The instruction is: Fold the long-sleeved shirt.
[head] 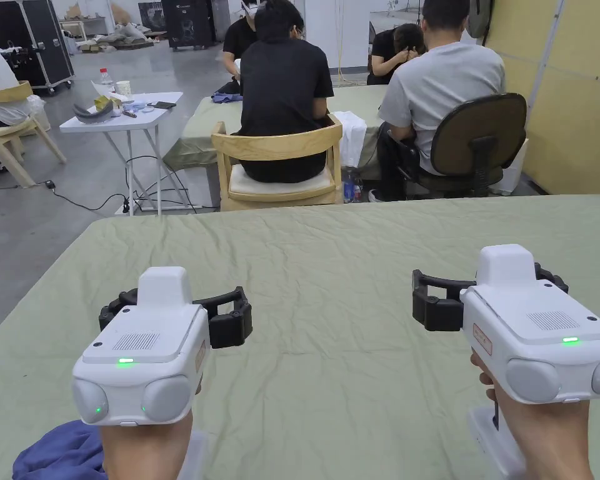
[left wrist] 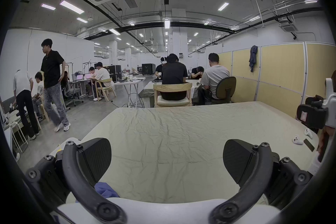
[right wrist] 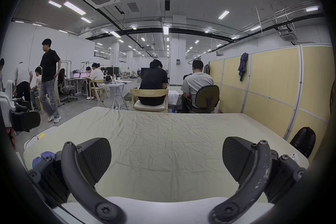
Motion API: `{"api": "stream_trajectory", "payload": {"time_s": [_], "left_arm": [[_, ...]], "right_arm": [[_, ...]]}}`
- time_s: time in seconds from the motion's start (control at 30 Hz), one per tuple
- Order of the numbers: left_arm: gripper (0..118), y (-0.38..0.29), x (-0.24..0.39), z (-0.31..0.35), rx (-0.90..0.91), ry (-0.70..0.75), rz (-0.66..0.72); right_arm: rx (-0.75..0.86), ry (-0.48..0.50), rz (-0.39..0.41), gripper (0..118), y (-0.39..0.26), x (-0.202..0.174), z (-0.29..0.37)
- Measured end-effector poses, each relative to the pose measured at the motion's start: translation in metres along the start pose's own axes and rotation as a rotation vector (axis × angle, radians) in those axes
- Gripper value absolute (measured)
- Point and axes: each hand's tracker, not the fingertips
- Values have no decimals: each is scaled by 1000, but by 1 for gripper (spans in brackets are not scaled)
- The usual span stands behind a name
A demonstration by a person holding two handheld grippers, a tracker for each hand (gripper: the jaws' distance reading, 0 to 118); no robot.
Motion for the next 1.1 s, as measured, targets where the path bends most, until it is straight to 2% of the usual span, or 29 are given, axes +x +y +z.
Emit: {"api": "stream_trajectory", "payload": {"time_s": [1.1], "left_arm": [[118, -4, -4, 5, 3, 13, 12]], "right_arm": [[-12, 3, 18, 118, -3, 2, 1]]}}
